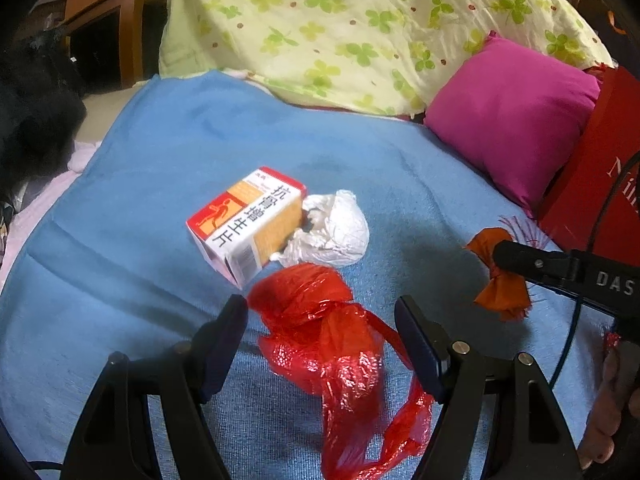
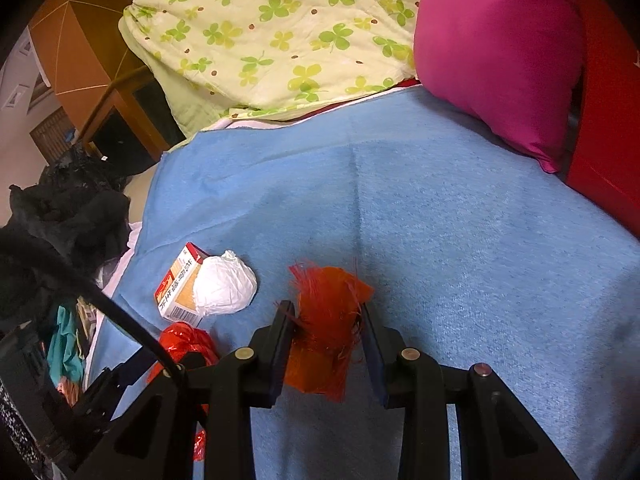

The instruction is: Collect trash

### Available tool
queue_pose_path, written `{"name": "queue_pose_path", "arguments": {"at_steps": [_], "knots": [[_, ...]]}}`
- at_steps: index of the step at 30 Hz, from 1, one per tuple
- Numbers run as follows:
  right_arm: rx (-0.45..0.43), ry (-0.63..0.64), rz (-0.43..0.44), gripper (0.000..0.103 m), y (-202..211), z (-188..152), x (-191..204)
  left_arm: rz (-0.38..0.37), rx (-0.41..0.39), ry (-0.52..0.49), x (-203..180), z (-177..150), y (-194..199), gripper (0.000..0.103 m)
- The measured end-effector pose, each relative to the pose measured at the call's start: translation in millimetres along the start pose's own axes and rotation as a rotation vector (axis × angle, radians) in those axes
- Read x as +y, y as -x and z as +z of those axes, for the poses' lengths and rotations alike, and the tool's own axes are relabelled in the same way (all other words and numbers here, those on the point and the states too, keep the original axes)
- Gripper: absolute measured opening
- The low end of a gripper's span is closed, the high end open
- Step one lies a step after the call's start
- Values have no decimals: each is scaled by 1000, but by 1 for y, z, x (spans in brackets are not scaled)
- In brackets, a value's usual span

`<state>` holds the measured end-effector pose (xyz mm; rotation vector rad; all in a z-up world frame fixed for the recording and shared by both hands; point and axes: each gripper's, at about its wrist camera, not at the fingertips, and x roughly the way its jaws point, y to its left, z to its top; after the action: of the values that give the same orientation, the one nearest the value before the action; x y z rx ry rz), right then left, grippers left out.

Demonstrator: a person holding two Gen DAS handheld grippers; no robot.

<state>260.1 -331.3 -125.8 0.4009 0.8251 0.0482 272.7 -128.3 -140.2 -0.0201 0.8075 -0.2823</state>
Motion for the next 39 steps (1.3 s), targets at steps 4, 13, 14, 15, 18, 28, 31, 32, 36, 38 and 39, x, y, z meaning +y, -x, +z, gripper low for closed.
{"name": "queue_pose_path", "arguments": {"at_steps": [4,13,14,15,18,28,31,32,36,38,39], "knots": [[2,-2,1,36,1,-1,-1,19,15,2,2,0,-6,76],[-3,11,1,36,5,-3,3,-41,58,34,14,1,-16,51],[-5,14,2,36,6,-4,3,-46,59,38,15,0,-15,50],[-8,18,3,36,8,-4,4,-51,55,48,18,1,-14,49],[-18,26,5,36,13,-4,6,-58,47,75,25,0,-12,48],[-54,45,6,36,32,-5,6,-43,-30,59,27,-1,18,47],[-73,51,10,36,42,-6,8,-44,-59,37,27,-6,32,47],[-84,56,12,36,48,-6,10,-45,-68,29,27,-7,36,47],[-123,85,24,35,68,-9,16,-37,-90,-24,21,-17,50,47],[-144,104,28,35,79,-13,19,-39,-98,-42,17,-20,55,47],[-152,112,28,36,84,-17,19,-40,-102,-51,15,-22,57,47]]}}
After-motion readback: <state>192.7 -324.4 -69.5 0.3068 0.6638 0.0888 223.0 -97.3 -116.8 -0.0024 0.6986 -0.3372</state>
